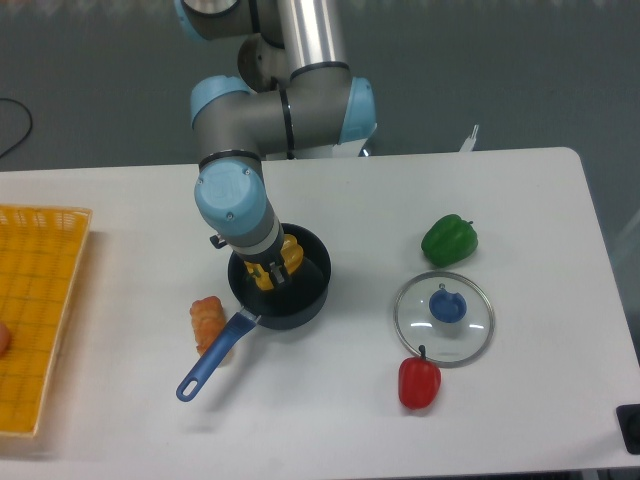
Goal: Place the yellow pepper in the pot
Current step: 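Lower the gripper deeper into the saucepan holding the pepper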
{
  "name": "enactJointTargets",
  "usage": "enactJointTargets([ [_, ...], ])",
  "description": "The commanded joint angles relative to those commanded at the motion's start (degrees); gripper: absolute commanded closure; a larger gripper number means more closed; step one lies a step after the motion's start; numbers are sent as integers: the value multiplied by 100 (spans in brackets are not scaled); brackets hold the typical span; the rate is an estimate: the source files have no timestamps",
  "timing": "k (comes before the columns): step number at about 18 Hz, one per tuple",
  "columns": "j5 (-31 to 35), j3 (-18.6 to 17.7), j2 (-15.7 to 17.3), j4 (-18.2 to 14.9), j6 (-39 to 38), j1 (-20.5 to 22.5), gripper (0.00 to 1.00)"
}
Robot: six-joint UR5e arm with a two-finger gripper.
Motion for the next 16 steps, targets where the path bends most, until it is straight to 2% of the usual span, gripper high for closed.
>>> enactJointTargets([
  [4, 334, -18, -114, 9, -79, -123, 51],
  [12, 343, -70, -158, 18, -185, -149, 50],
  [16, 351, -149, -158, 176, -185, -149, 48],
])
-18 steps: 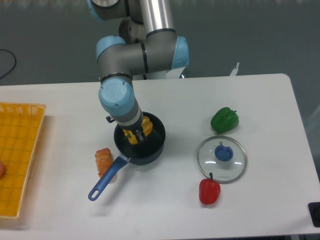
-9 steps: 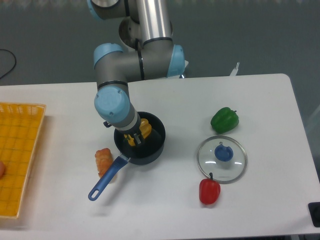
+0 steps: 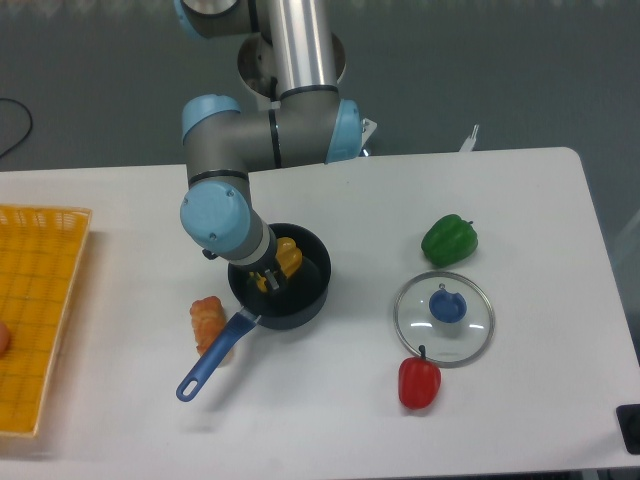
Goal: Place the yellow pepper in the pot
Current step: 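Lower the gripper deeper into the saucepan holding the pepper, then open the gripper to release the yellow pepper into the saucepan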
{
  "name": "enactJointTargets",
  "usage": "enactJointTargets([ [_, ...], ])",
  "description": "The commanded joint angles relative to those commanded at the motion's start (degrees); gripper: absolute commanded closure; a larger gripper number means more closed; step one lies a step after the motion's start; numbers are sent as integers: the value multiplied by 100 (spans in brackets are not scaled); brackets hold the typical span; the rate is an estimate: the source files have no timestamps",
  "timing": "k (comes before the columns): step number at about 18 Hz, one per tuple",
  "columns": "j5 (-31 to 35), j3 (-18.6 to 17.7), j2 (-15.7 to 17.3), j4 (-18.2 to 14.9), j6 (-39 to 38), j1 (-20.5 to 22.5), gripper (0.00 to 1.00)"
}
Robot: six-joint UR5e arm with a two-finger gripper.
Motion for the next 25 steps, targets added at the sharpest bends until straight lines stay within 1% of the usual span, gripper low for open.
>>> enactJointTargets([
  [8, 0, -9, -53, 0, 0, -9, 46],
  [9, 0, -9, -70, 0, 0, -9, 43],
  [14, 0, 0, -79, 0, 0, -9, 39],
  [15, 0, 0, -79, 0, 9, -9, 34],
  [16, 0, 0, -79, 0, 9, -9, 24],
  [20, 0, 9, -70, 0, 17, -9, 20],
  [21, 0, 9, -62, 0, 18, -9, 15],
  [22, 0, 17, -62, 0, 18, -9, 12],
  [24, 0, 17, -53, 0, 18, -9, 11],
  [25, 0, 35, -44, 0, 18, -9, 9],
])
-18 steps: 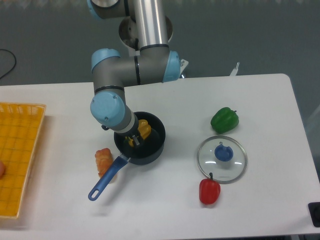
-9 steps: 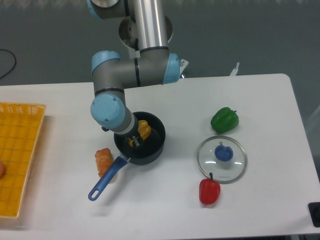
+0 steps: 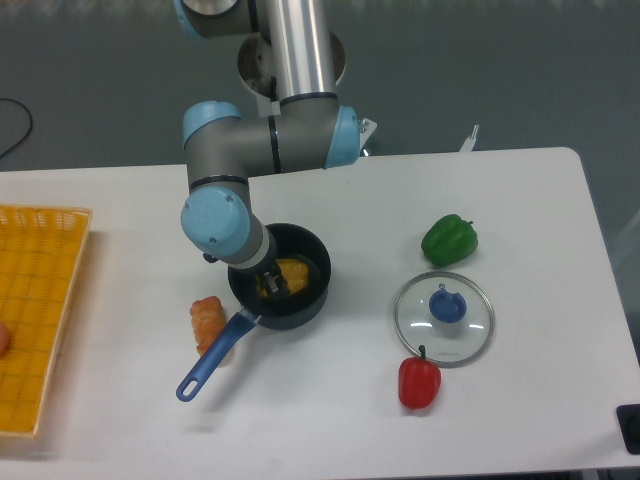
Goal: Place the yellow pepper in the pot
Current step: 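Open the gripper to release the yellow pepper into the saucepan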
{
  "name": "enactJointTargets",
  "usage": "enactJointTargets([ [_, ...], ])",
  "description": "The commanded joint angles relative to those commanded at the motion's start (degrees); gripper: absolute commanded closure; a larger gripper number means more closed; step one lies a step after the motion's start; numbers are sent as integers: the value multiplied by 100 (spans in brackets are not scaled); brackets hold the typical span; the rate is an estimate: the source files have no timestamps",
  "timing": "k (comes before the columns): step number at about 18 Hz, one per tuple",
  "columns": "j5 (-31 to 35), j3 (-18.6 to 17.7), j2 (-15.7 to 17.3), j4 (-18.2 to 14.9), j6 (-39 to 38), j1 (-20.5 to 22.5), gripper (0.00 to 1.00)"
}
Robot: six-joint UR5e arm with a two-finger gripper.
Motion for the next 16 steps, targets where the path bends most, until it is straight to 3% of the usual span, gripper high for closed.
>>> enactJointTargets([
  [1, 9, 70, 17, 0, -9, 0, 1],
  [8, -53, 632, 149, 9, 9, 0, 0],
  [16, -140, 695, 229, 299, 0, 26, 0],
])
